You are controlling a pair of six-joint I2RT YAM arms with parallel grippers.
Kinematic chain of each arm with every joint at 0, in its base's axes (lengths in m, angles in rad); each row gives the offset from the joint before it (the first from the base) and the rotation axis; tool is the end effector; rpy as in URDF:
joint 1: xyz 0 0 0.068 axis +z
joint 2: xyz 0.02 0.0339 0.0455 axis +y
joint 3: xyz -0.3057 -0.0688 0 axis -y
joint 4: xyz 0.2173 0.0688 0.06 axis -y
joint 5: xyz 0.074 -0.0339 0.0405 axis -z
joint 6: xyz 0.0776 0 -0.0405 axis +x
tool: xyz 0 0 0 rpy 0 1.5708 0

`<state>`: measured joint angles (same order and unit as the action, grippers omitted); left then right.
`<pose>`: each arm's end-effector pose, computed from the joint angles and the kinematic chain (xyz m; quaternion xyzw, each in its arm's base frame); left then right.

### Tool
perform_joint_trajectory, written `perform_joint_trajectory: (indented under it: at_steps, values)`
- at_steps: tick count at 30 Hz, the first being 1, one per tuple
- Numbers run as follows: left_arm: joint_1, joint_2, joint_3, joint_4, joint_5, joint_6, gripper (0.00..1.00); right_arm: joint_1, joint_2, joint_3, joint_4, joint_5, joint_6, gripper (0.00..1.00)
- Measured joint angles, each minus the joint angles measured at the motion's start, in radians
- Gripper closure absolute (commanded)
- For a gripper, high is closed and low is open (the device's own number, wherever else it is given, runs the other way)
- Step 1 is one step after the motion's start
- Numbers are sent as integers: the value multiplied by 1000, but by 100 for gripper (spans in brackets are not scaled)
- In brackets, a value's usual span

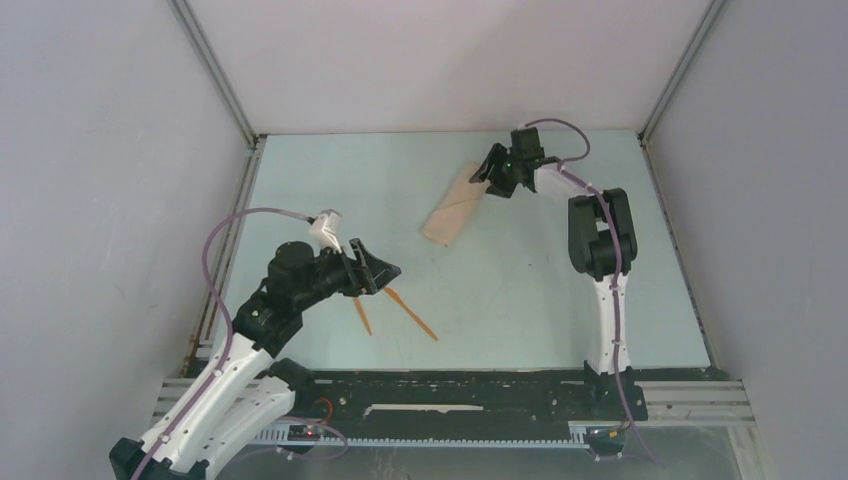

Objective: Fold the napkin into a case and place the utensils inside
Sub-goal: Move the smaller rectangle folded napkin to the center of the board, then rotate the smaller rectangle-folded napkin at the center of the board.

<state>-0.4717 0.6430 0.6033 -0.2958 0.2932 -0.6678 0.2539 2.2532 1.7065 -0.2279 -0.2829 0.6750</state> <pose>0.1100 -0.0813 0.2993 0.0052 0.8109 -0.4093 0.4182 0.5131 0.1555 0.1852 0.1373 0.9039 0.2881 0.2849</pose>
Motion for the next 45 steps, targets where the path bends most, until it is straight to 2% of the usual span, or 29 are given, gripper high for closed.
perform_joint_trajectory:
  at_steps: [6, 9, 12, 14, 18, 22, 26, 29, 33, 35, 39, 42, 45]
  values:
    - [0, 64, 56, -29, 0, 24, 23, -28, 171, 314, -141, -76, -63, 34]
    - [0, 94, 71, -28, 0, 33, 23, -24, 162, 348, -225, -58, -103, 31]
    - [0, 119, 72, -22, 0, 34, 22, -26, 90, 279, -246, -52, -131, 29]
    - [0, 149, 72, -4, 8, 32, 22, -34, 8, 169, -237, -84, -138, 30]
    - [0, 237, 72, 57, 60, 10, 22, -70, -50, 70, -173, -175, -126, 29]
    - [0, 293, 72, 125, 107, -36, 22, -108, -34, -10, -97, -256, -101, 28]
    - [0, 361, 81, 200, 143, -67, 30, -123, 23, -2, -59, -301, -90, 27]
    - [0, 474, 108, 283, 167, -98, 38, -123, 24, -2, -60, -302, -94, 26]
    - [0, 697, 185, 430, 192, -160, 51, -126, -12, -4, -24, -330, -92, 26]
    - [0, 825, 242, 503, 206, -192, 60, -126, -22, -3, 16, -370, -83, 28]
    - [0, 1081, 385, 633, 240, -251, 69, -121, 1, 26, 151, -500, -9, 29]
    - [2, 1232, 476, 682, 245, -268, 70, -113, 54, 63, 266, -570, 55, 30]
    - [8, 1315, 514, 684, 239, -267, 71, -102, 145, 126, 344, -630, 114, 31]
